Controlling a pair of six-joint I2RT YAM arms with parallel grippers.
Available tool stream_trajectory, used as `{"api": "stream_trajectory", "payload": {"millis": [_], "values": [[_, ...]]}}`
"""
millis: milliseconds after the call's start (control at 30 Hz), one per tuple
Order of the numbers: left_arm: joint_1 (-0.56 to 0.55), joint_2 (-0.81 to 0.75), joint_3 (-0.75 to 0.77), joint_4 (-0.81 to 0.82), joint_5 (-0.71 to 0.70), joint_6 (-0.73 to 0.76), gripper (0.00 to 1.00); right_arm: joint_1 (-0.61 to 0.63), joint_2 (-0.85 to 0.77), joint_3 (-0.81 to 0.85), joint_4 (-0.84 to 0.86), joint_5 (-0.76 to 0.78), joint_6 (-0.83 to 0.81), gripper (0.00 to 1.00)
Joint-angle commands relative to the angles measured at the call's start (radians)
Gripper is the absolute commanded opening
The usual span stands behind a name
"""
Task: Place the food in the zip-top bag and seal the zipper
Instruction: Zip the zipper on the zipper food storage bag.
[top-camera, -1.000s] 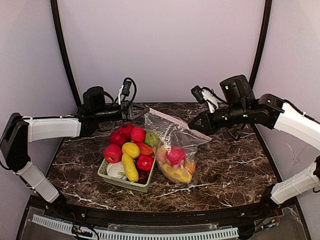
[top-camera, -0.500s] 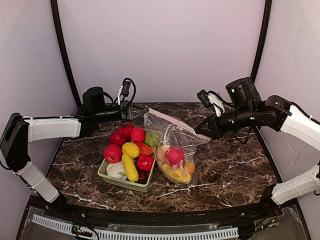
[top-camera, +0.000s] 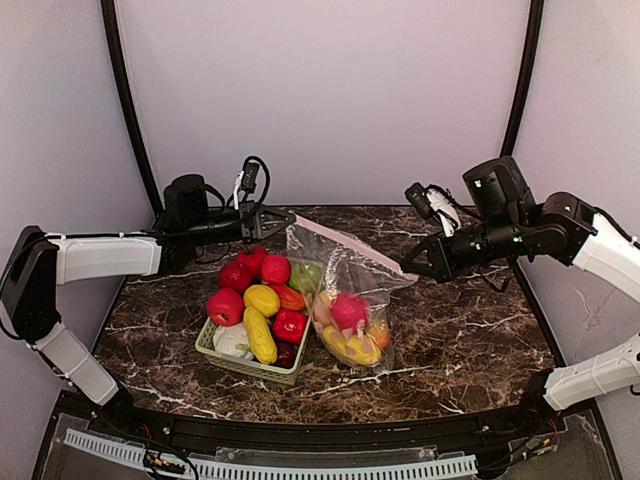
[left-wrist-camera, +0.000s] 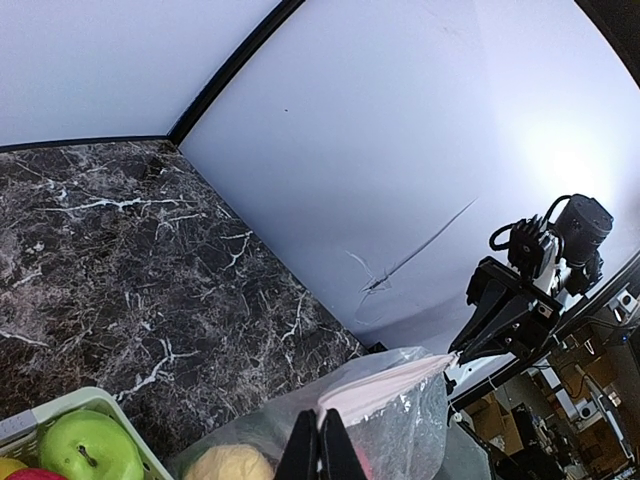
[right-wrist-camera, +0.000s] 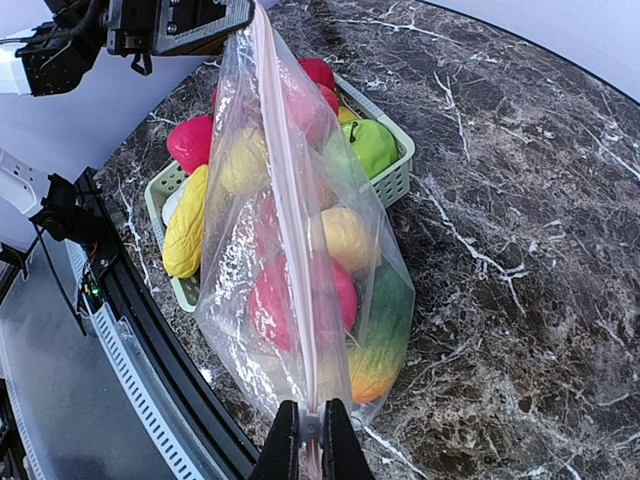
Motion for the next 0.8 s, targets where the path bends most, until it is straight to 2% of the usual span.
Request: {"api": "stream_trajectory", "payload": {"millis": [0,700,733,767], "values": [[0.031,-0.040,-0.014,0.045,-0.032,-0.003,0.01,-0.009,-0.026,-0.017,-0.071,0.004,0.017,0.00],[0.036,-0.040,-0.014,0.046,-0.010,-0.006,0.02,-0.010,-0.051,-0.017,-0.080,0.001,0.027,0.00],[0.036,-0.039,-0.010,0.044,-0.004,-0.006,0.10,-0.010,-0.047,-0.016,-0.074,-0.003,0.026,0.06],[0.036,-0.040,-0.008,0.042,0.007,-0.006,0.18,-0.010,-0.044,-0.014,-0.069,-0.006,0.024,0.17]]}}
